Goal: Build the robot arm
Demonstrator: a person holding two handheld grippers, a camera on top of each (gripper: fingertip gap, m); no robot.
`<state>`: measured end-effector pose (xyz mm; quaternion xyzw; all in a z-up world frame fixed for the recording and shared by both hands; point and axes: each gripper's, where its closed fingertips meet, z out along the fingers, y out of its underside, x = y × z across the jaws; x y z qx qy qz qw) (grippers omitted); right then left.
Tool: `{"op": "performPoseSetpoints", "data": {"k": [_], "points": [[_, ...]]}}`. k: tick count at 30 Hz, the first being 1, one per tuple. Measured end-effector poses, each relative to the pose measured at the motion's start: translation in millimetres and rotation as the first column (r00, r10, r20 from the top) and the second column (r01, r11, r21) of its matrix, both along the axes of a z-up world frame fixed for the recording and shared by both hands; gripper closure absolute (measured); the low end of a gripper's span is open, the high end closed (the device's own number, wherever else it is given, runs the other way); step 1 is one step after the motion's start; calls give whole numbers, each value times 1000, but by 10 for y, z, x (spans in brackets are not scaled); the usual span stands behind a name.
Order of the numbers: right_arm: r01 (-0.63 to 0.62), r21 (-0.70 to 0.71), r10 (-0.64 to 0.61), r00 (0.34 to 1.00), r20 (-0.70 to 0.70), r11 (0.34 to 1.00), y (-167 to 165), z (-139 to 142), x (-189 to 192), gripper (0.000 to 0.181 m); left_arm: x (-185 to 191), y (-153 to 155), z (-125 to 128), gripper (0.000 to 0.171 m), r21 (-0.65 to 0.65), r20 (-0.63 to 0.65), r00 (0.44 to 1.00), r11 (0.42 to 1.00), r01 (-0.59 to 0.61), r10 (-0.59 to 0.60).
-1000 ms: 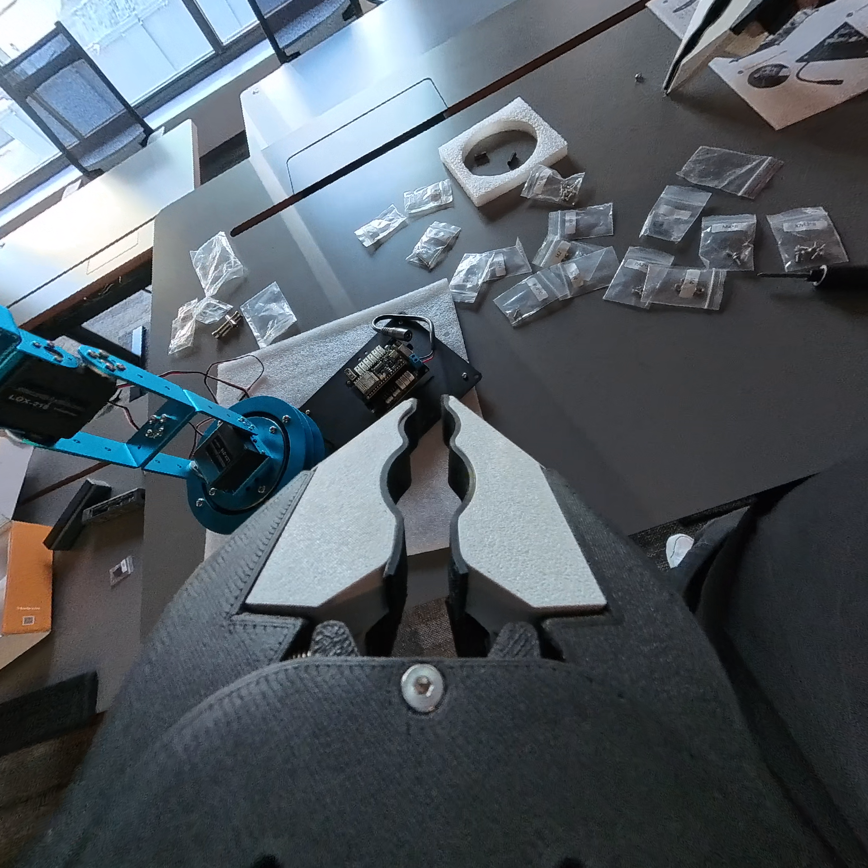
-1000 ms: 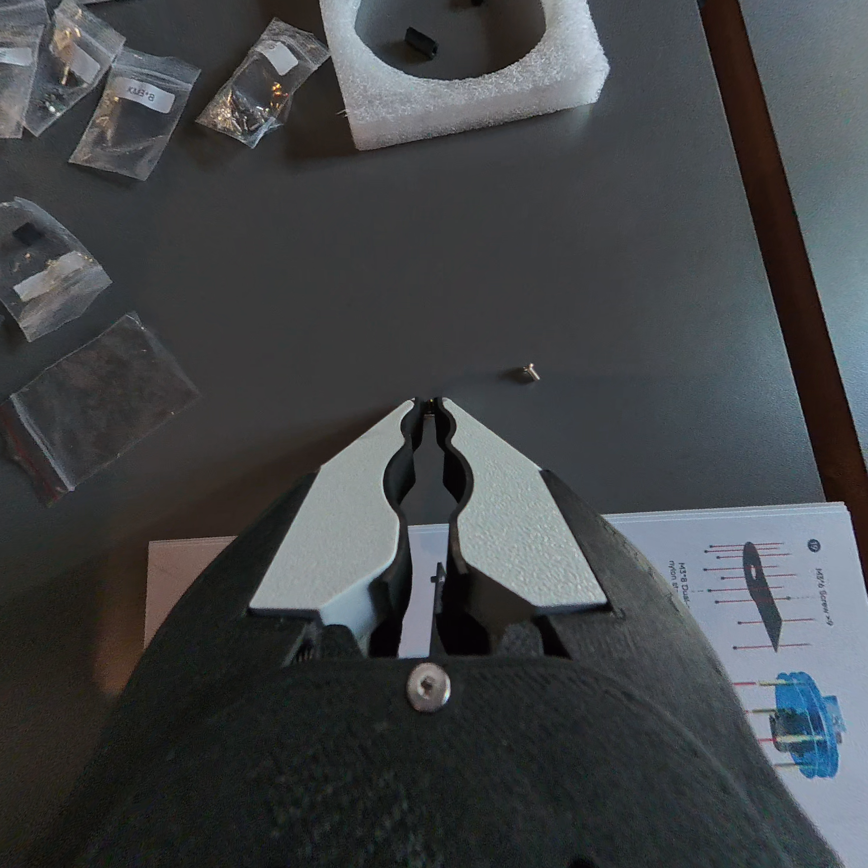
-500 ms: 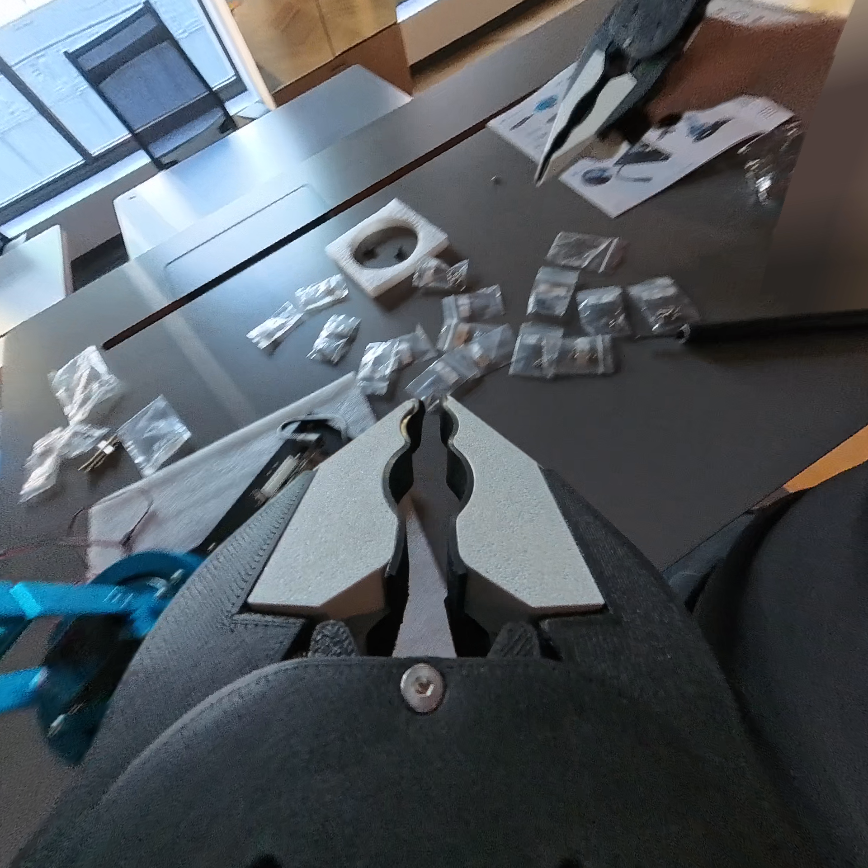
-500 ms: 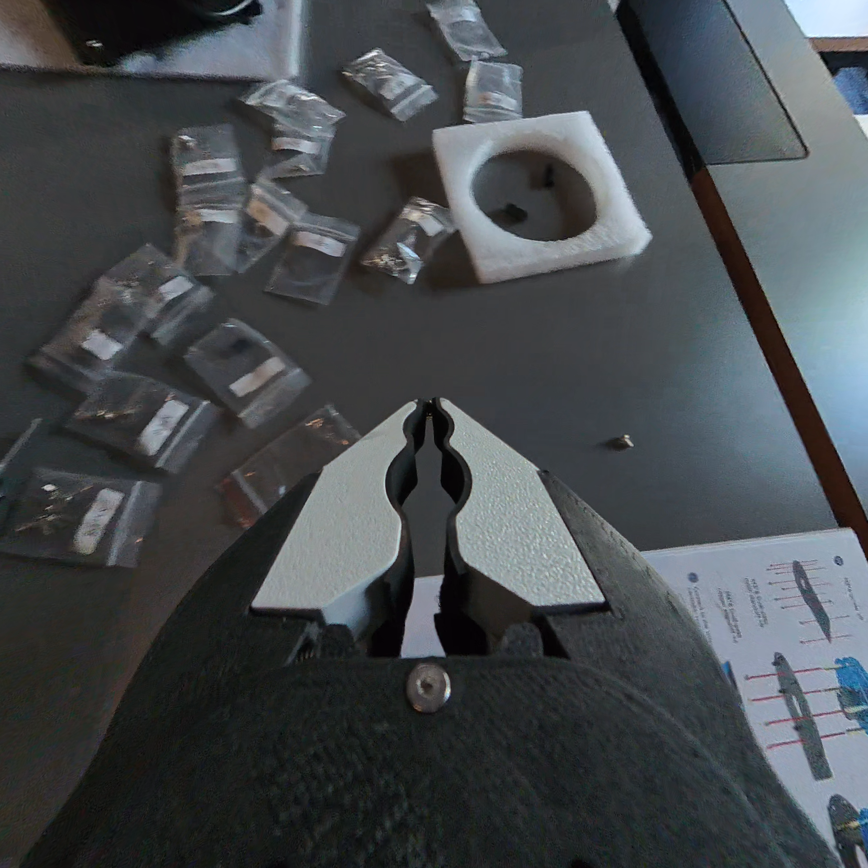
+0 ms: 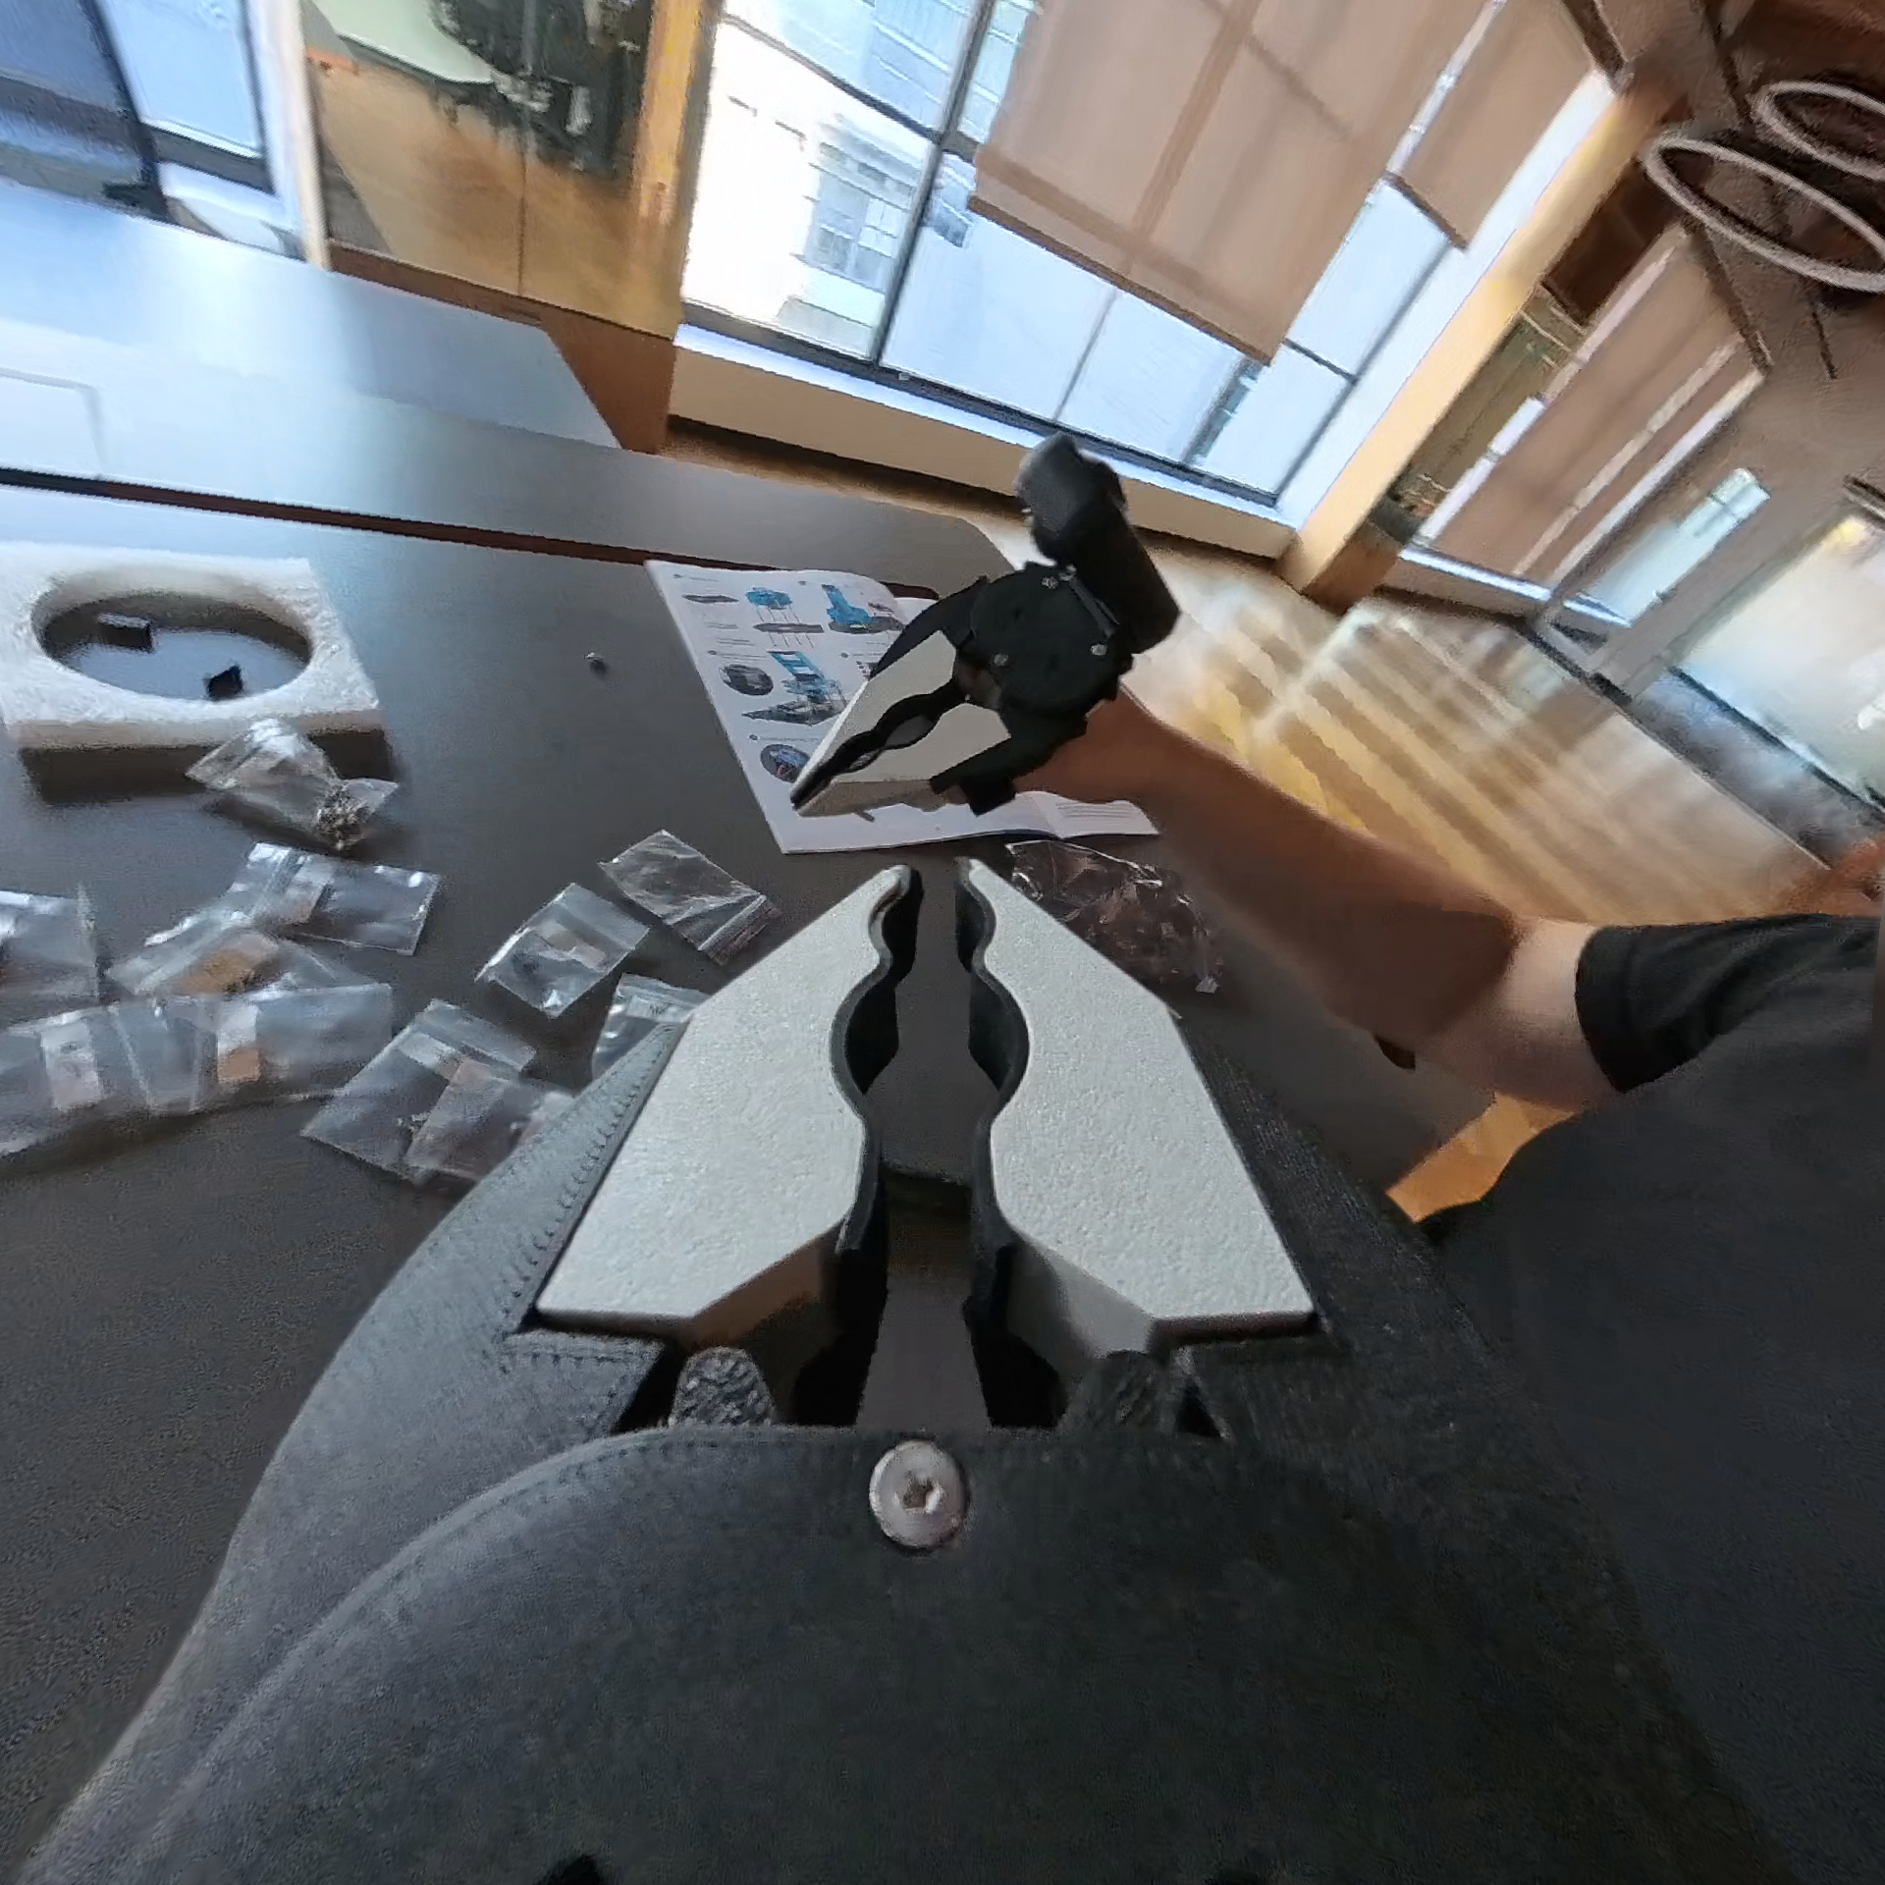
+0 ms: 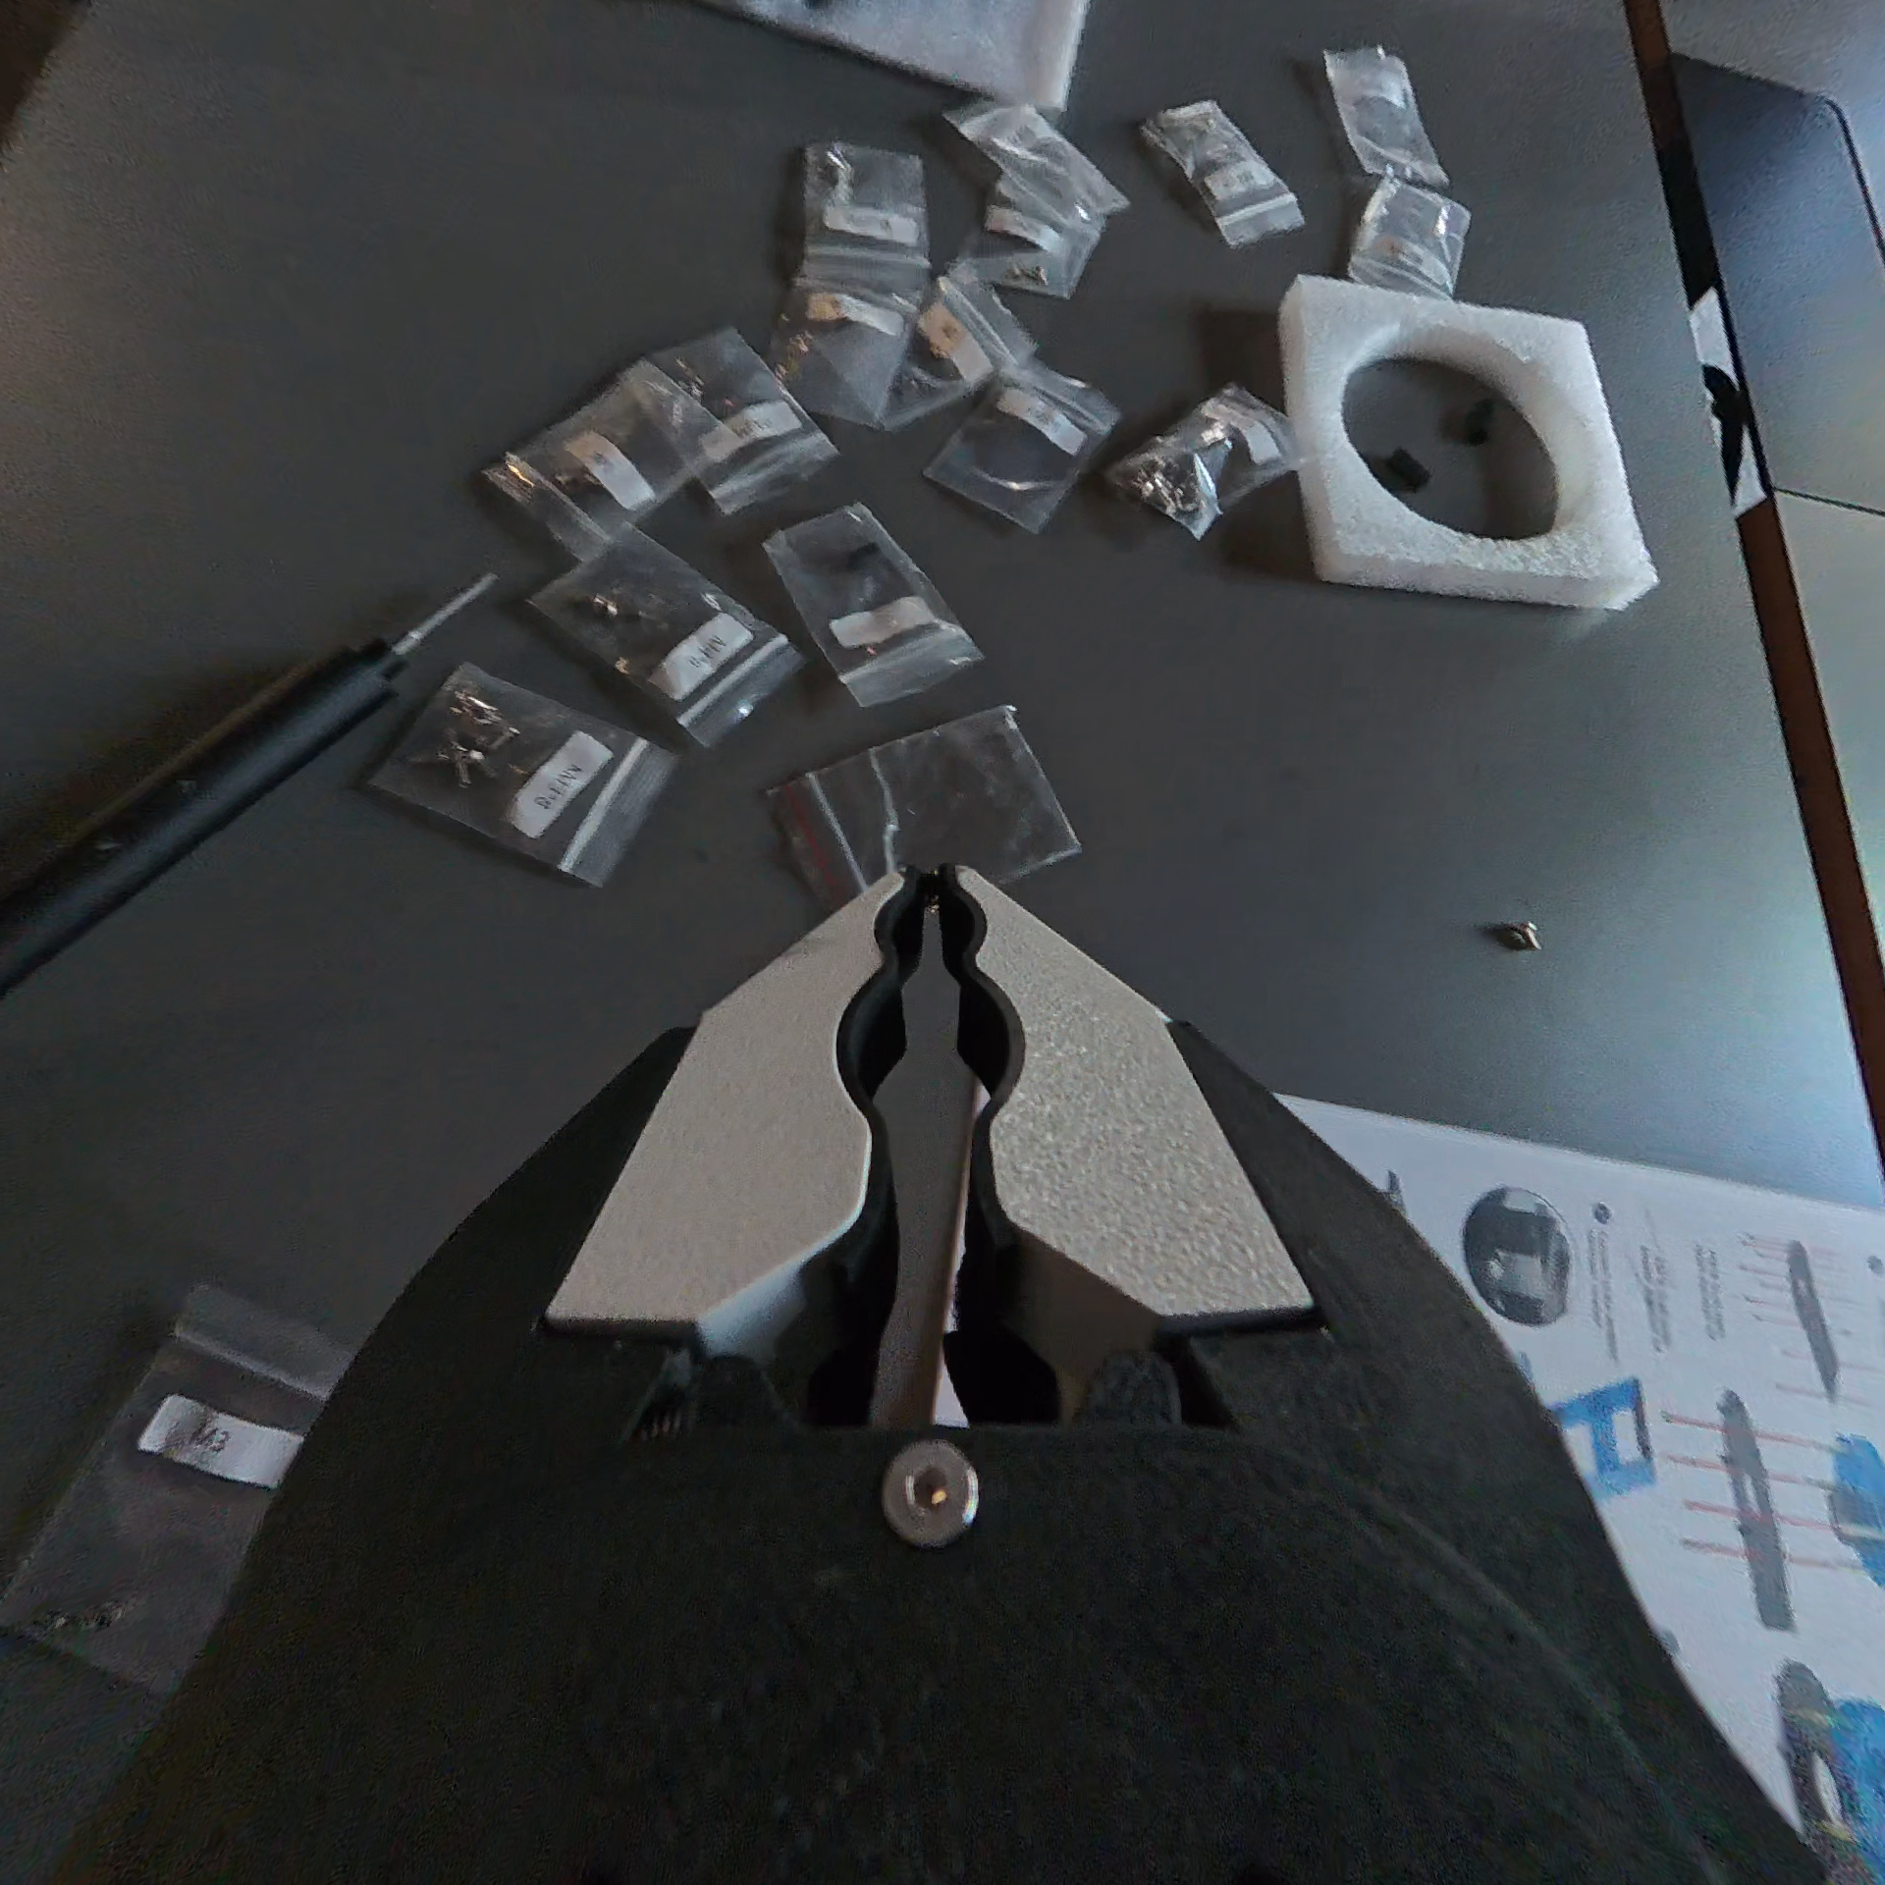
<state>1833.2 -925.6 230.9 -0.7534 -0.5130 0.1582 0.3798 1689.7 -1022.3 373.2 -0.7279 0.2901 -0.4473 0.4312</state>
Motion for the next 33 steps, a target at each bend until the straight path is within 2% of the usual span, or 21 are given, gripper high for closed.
{"op": "performPoseSetpoints", "data": {"k": [3, 7, 11, 17, 23, 28, 33], "points": [[-39, 19, 40, 999, -27, 999, -33, 14, -56, 180, 35, -89, -110, 165, -41, -28, 996, 996, -85, 83], [-87, 46, 88, 996, -27, 995, -78, 2, -98, 180, 99, -227, -270, 162, -119, -60, 991, 985, -125, 118], [-118, 57, 121, 991, -61, 991, -120, 44, -92, 180, 126, -234, -336, 160, -124, -96, 982, 977, -172, 160], [-107, 72, 116, 983, -145, 992, -93, 161, -4, 180, 253, -171, -351, 162, -132, -48, 984, 975, -178, 173], [-100, 93, 116, 975, -189, 991, -100, 284, 3, 180, 239, -56, -371, 153, -157, -14, 983, 971, -181, 181], [-124, 117, 148, 964, -221, 985, -198, 447, -229, 180, 110, 58, -416, 155, -178, 2, 984, 968, -176, 179], [-169, 96, 189, 944, -269, 981, -330, 578, -719, 180, -202, 146, -455, 157, -140, -46, 982, 972, -187, 182]]}}
